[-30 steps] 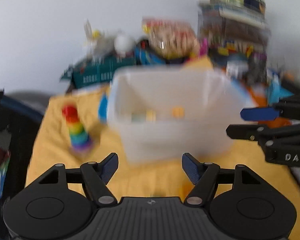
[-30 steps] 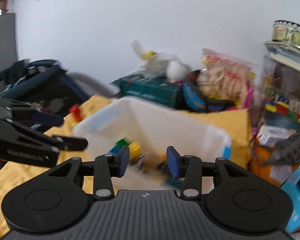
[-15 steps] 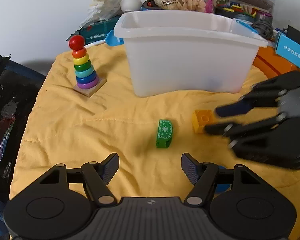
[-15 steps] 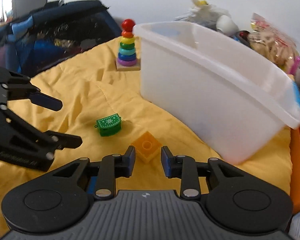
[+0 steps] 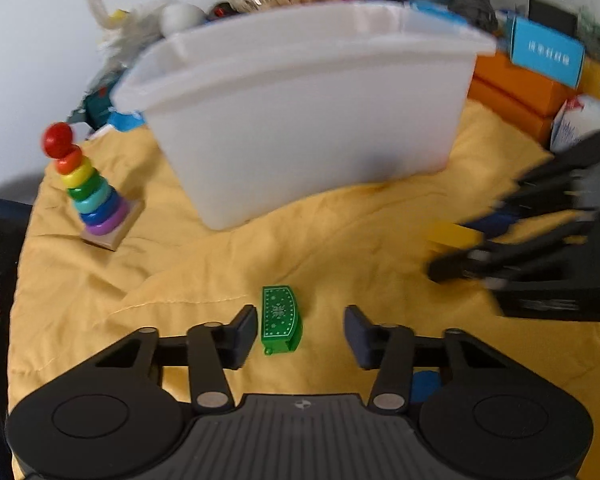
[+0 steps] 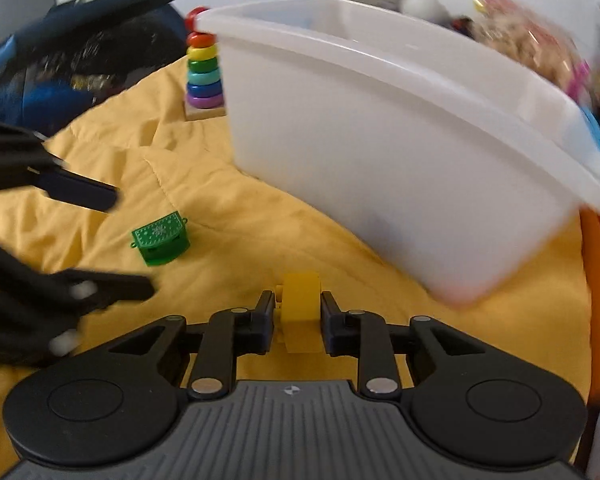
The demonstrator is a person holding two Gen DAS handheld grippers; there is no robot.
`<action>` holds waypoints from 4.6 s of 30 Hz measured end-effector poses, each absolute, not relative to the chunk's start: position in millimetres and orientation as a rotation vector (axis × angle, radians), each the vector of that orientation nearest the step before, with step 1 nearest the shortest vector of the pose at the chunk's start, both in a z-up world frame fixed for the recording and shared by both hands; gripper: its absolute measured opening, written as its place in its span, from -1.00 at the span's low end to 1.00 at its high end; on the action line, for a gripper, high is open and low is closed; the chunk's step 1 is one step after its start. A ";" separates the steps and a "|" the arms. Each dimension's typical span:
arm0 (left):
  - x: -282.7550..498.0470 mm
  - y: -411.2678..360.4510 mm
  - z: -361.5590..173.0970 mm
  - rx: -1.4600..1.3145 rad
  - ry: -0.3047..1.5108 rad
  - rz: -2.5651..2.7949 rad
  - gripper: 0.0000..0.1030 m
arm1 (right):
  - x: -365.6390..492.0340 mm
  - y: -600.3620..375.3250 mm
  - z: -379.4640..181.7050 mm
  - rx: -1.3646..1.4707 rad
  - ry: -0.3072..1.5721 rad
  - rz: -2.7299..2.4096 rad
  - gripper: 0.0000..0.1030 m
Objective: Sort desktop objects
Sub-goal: 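Grasp the green tile with left tool while right tool grasps yellow brick, then carry both toys over the white bin and open both tools, then move both tools back to the remaining toys, then grasp the orange brick with left tool while right tool grasps blue disc, then carry both toys over the white bin and open both tools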
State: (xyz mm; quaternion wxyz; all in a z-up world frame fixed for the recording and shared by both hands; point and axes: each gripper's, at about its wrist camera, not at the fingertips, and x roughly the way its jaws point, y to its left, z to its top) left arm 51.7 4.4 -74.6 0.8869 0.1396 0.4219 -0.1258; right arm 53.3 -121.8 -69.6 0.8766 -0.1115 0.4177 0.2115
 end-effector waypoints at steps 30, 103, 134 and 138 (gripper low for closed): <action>11.8 39.0 -56.7 0.059 0.892 -0.208 0.14 | 12.4 -160.7 -56.0 -0.099 0.855 0.402 0.04; -67.8 3.1 -79.9 0.008 1.021 -0.417 0.01 | -7.6 -102.0 -65.3 -0.360 0.876 0.733 -0.18; 17.5 58.1 36.9 0.046 0.702 -0.249 -0.29 | 19.5 -113.4 -13.9 -0.296 0.739 0.550 -0.18; 55.7 54.0 75.2 0.046 0.622 -0.278 -0.29 | 46.3 -133.8 24.3 -0.165 0.706 0.471 -0.18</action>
